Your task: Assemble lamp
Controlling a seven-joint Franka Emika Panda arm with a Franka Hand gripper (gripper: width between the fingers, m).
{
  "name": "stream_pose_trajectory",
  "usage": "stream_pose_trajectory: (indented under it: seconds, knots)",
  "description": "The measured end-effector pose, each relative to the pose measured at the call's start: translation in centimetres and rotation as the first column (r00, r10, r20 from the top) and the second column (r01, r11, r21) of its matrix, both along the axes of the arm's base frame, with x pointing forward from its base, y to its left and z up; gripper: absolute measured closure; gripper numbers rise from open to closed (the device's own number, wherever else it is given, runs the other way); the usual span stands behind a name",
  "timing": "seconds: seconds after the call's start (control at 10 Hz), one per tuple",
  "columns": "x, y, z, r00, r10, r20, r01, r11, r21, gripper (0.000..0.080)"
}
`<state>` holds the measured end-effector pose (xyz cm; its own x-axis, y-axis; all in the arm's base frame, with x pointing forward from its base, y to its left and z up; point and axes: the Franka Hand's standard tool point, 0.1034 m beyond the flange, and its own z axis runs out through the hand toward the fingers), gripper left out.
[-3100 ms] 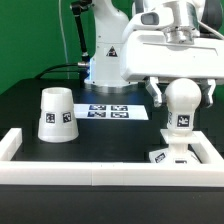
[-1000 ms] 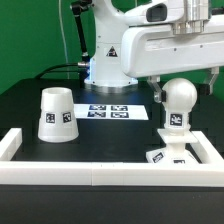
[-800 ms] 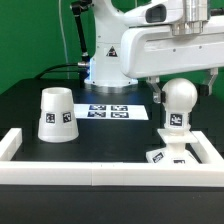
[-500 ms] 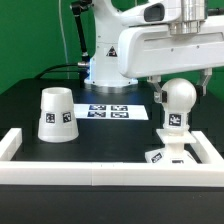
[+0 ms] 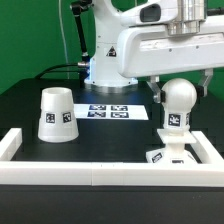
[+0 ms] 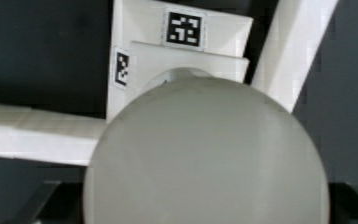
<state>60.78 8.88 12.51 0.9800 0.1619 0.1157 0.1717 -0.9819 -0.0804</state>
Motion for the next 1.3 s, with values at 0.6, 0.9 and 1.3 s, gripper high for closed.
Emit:
stream_pose_trajectory:
  seconds: [0.6,0.9,1.3]
  knots:
    - [-0.2,1.2,0.0,0.812,-0.577,-0.083,0.582,0.812,0.045,0.0223]
    - [-0.3,1.4,0.0,0.638,-0.76,-0.127,0.768,0.639,0.041,0.0223]
    - [-0.3,1.0,-0.3,0.435,-0.884,-0.169,0.899,0.436,0.032,0.0222]
